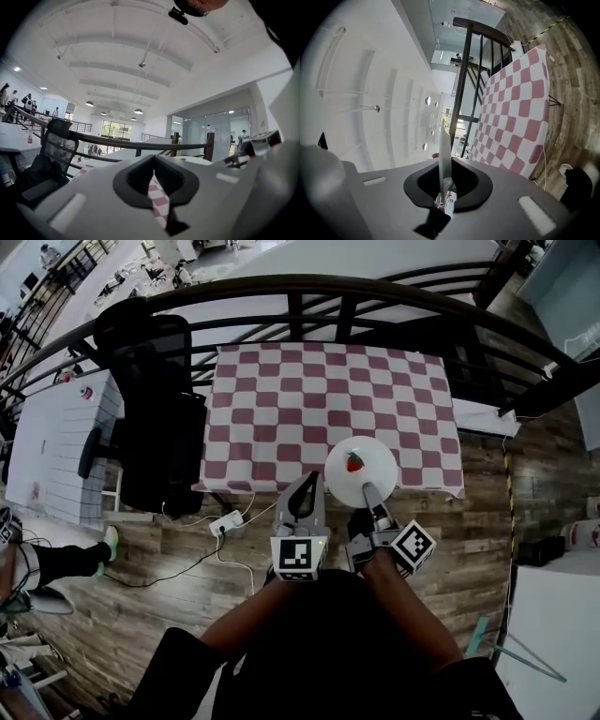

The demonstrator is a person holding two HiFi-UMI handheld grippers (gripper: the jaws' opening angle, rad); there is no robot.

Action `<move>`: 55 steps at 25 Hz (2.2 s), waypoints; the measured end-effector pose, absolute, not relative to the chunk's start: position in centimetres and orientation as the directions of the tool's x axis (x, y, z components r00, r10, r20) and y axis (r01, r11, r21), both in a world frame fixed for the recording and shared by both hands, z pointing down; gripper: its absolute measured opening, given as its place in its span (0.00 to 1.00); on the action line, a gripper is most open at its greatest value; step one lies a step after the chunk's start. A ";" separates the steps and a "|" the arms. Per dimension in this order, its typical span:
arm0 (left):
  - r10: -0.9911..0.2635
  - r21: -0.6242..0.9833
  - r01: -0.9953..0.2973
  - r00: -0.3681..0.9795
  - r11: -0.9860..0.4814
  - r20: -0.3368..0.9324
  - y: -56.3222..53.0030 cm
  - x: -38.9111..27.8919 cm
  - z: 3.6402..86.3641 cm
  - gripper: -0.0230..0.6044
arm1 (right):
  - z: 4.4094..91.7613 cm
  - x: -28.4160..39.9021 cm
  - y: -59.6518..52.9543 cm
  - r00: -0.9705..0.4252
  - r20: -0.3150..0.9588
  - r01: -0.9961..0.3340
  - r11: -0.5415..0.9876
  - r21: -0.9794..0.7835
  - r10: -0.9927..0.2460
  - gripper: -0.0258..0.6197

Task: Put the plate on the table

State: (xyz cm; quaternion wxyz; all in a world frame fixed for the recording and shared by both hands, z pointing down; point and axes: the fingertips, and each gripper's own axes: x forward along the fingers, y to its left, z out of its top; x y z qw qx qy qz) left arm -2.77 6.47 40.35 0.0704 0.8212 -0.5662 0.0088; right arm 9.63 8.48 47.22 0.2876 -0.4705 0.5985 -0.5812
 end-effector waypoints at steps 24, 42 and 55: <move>-0.882 0.152 -0.885 0.458 -0.440 0.116 -6.8 -5.6 42.2 0.05 | 47.5 5.5 -4.2 -0.359 0.176 -0.202 -0.108 -0.973 -0.917 0.07; -0.910 0.219 -0.903 0.399 -0.369 0.111 -7.2 -9.6 42.9 0.05 | 47.9 2.1 -5.0 -0.432 0.230 -0.274 -0.116 -0.955 -0.872 0.07; -0.954 0.174 -0.950 0.280 -0.259 0.106 -8.5 -13.3 42.8 0.05 | 48.6 -0.5 -8.5 -0.519 0.218 -0.255 -0.094 -0.962 -0.827 0.07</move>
